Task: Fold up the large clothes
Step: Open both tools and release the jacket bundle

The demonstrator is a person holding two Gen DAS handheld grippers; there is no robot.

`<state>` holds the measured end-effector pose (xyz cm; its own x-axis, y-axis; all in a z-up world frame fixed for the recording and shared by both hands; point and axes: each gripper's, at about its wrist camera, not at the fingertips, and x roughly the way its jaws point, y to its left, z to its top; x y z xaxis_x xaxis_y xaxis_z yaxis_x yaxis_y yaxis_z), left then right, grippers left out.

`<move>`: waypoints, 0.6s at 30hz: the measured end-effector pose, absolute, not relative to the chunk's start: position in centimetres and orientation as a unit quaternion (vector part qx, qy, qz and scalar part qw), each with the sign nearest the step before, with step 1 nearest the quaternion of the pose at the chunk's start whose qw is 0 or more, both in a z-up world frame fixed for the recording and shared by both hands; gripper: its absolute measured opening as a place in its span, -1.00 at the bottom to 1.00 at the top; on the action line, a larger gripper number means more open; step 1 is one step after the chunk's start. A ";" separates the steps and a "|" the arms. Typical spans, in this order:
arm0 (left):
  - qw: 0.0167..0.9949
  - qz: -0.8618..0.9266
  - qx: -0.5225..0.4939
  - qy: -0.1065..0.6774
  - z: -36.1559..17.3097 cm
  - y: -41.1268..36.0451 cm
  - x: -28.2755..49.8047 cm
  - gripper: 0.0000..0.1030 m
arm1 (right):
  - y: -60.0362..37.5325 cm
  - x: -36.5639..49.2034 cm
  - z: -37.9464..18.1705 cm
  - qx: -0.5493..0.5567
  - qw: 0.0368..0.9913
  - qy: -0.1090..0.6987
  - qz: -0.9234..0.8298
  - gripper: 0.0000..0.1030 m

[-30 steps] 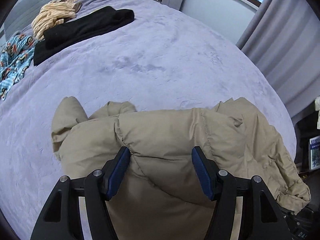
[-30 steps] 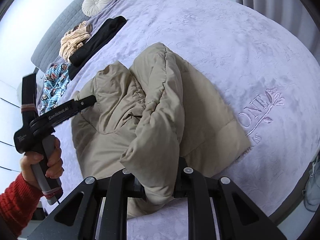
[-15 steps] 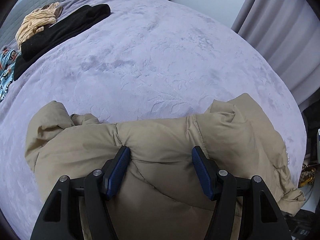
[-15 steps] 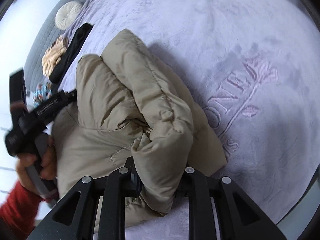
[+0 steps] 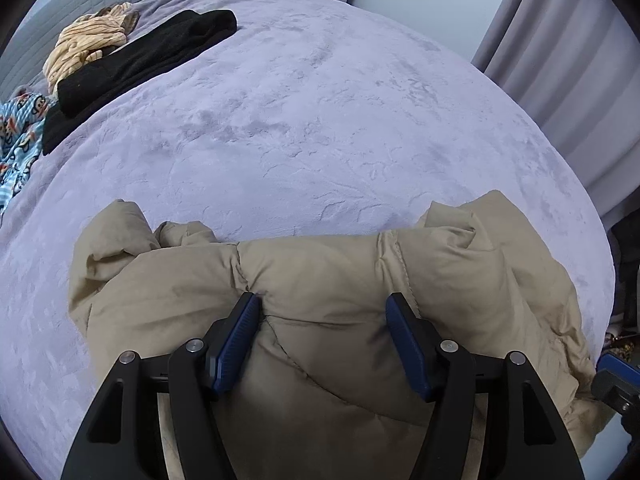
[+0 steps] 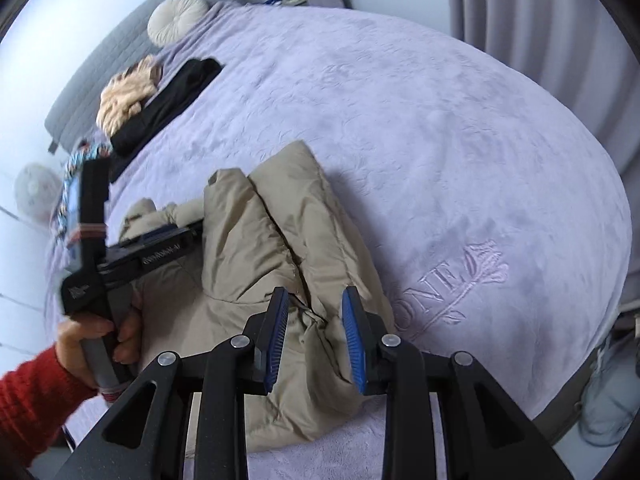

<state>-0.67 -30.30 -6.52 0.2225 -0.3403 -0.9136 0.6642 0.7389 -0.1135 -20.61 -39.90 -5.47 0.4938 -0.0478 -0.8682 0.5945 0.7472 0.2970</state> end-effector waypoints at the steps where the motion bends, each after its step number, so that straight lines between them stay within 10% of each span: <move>1: 0.768 -0.327 0.149 0.530 -6.1 -29.9 -0.6 0.30 | -39.7 -20.6 -5.2 0.291 0.814 0.461 -0.200 -0.40; 18: 0.761 -0.261 0.052 0.592 -4.0 -15.3 -3.1 0.30 | -38.5 -20.2 -11.4 0.285 0.780 0.535 -0.156 -0.41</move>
